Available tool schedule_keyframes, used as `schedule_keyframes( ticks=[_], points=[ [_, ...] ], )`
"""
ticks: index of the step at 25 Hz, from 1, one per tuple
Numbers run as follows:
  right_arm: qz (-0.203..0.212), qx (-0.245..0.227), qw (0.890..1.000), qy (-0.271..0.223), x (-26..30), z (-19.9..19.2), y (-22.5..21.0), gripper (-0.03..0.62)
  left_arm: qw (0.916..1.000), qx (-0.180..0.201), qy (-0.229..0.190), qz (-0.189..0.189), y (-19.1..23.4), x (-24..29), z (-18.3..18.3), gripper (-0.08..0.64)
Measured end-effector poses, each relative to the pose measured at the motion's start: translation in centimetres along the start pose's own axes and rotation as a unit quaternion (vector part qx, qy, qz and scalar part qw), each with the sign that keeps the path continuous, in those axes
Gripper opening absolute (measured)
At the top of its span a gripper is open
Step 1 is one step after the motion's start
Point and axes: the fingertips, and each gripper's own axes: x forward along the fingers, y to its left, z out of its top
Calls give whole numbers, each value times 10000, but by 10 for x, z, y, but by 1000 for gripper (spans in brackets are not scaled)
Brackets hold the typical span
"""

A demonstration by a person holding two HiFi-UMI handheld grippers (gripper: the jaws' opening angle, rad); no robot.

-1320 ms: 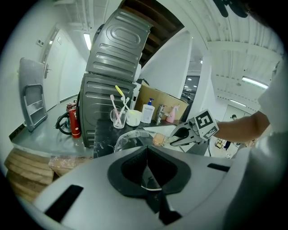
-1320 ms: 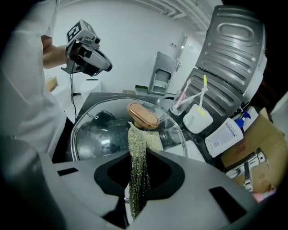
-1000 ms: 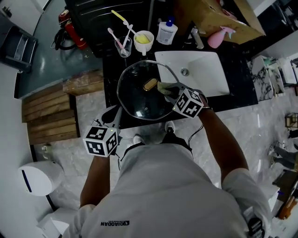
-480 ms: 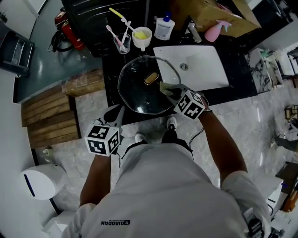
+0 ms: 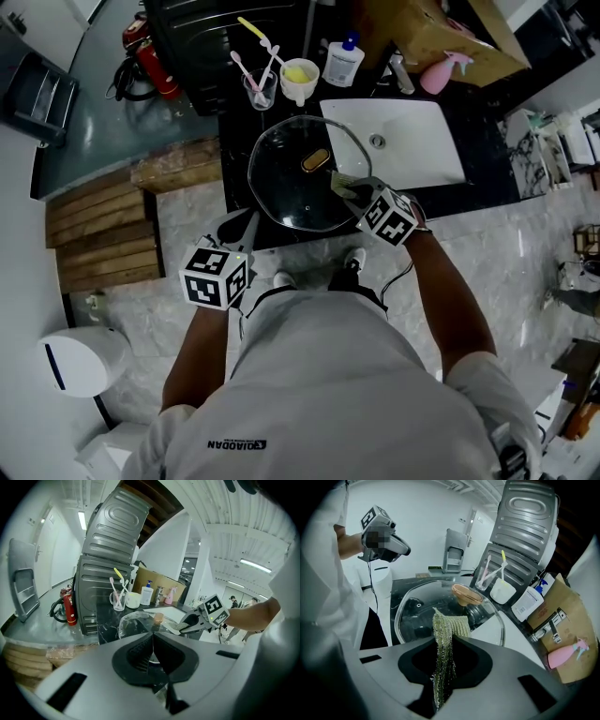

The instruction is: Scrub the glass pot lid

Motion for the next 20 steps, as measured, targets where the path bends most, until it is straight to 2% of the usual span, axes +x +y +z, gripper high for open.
schedule_keyframes(
  ticks=[4, 8, 10, 13, 15, 17, 18, 20],
  points=[
    [-11, -54, 10000, 29, 0, 2, -1, 81, 10000, 29, -69, 13, 0, -2, 5, 17],
    [-368, 88, 9993, -77, -10, 10, -9, 81, 9999, 34, -80, 59, 3, -5, 4, 17],
    [-419, 343, 9982, -239, -21, 21, -8, 81, 9999, 8, -90, 106, 6, -7, 4, 17],
    [-170, 971, 9923, -746, -41, 47, 2, 81, 9998, -36, -123, 166, 8, -11, 5, 17],
    [89, 1360, 9839, -1154, -51, 70, 12, 81, 9997, -42, -131, 207, 11, -13, 3, 17],
    [444, 1812, 9707, -1513, -51, 95, 24, 81, 9996, -48, -117, 254, 14, -16, 0, 17],
    [675, 2111, 9605, -1681, -49, 106, 31, 81, 9995, -57, -109, 274, 15, -18, -2, 17],
    [1166, 2840, 9312, -1964, -39, 126, 40, 81, 9995, -76, -103, 301, 15, -22, -5, 17]
  ],
)
